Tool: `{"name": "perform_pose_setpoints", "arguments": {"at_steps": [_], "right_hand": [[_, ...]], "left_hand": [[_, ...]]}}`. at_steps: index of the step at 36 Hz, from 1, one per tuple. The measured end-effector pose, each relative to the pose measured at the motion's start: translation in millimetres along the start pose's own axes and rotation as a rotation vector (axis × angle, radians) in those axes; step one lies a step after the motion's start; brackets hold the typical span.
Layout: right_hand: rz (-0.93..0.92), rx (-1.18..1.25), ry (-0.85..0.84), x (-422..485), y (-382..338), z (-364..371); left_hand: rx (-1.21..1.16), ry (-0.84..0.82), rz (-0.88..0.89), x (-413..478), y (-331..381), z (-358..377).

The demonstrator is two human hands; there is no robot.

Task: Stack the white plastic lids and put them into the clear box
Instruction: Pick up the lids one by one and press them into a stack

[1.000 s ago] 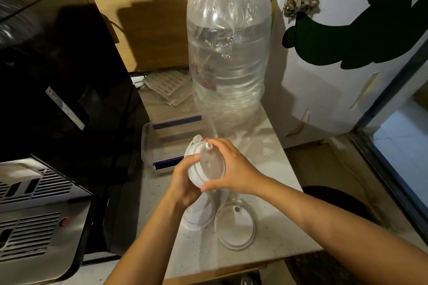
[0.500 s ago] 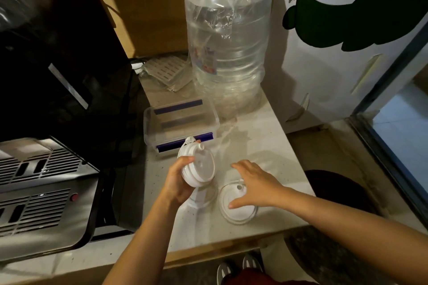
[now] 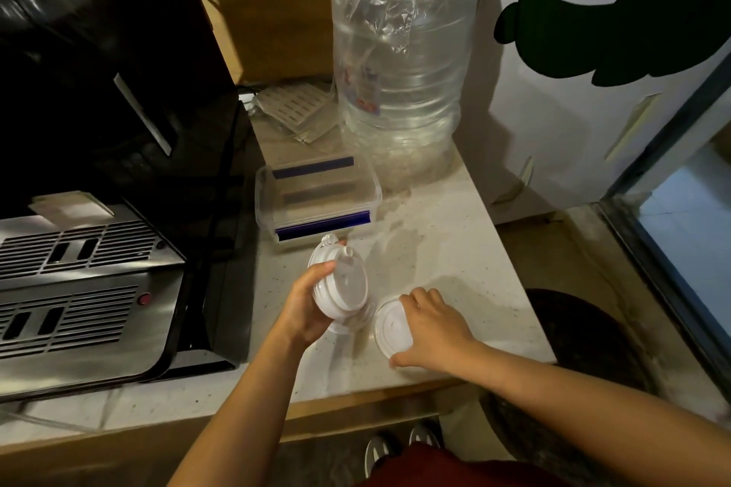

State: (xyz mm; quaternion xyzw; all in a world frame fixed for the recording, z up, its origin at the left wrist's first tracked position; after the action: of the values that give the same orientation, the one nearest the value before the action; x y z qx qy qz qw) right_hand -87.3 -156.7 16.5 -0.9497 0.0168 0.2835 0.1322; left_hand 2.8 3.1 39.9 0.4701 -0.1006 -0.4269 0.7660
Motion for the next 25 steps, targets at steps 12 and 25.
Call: {"name": "perform_pose_setpoints", "arguments": {"at_steps": [12, 25], "right_hand": [[-0.105, 0.226, 0.256, -5.8, 15.8, -73.0], [-0.563, 0.362, 0.289, -18.9, -4.0, -125.2]], "left_hand": [[-0.133, -0.097, 0.045, 10.5, 18.9, 10.1], [-0.094, -0.299, 0.154, 13.2, 37.9, 37.7]]}}
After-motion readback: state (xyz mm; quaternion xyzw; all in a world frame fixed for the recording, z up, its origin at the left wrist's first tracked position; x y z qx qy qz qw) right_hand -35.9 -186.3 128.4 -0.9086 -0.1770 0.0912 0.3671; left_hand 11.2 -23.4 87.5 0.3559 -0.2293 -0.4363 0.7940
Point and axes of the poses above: each hand's wrist, its own x-axis towards the middle knuckle, its own z-axis out of the palm, y = z × x, the point moved 1 cm from there along x, towards the middle knuckle, and after that the axes turned 13 degrees about -y, right-handed, at the moved point
